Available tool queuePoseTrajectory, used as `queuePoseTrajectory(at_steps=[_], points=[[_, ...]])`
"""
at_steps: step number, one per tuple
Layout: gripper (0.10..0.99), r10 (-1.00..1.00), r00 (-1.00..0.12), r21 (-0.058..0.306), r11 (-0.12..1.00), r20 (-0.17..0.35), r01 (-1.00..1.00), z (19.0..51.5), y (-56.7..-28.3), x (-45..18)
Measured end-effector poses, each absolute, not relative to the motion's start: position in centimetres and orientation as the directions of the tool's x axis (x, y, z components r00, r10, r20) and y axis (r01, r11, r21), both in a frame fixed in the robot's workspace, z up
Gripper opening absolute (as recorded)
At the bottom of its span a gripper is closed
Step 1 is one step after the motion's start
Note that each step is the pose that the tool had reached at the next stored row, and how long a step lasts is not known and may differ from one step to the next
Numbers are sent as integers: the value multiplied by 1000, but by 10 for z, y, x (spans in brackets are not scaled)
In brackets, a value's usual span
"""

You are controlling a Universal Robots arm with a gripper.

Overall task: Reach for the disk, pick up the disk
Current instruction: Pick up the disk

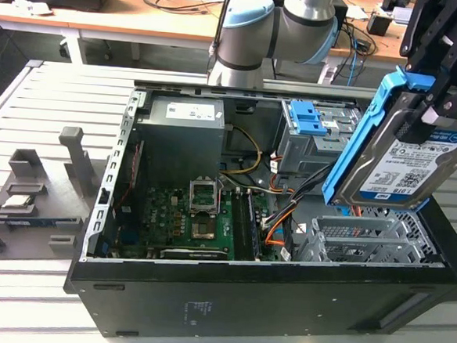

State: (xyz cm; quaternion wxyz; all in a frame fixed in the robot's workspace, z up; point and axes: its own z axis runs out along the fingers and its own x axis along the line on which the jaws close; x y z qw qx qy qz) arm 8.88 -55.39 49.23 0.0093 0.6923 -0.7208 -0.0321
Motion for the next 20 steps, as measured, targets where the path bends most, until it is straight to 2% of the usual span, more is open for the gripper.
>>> queuePoseTrajectory(at_steps=[20], points=[[365,-999,-41,59,39,-31,-997,460,-554,93]])
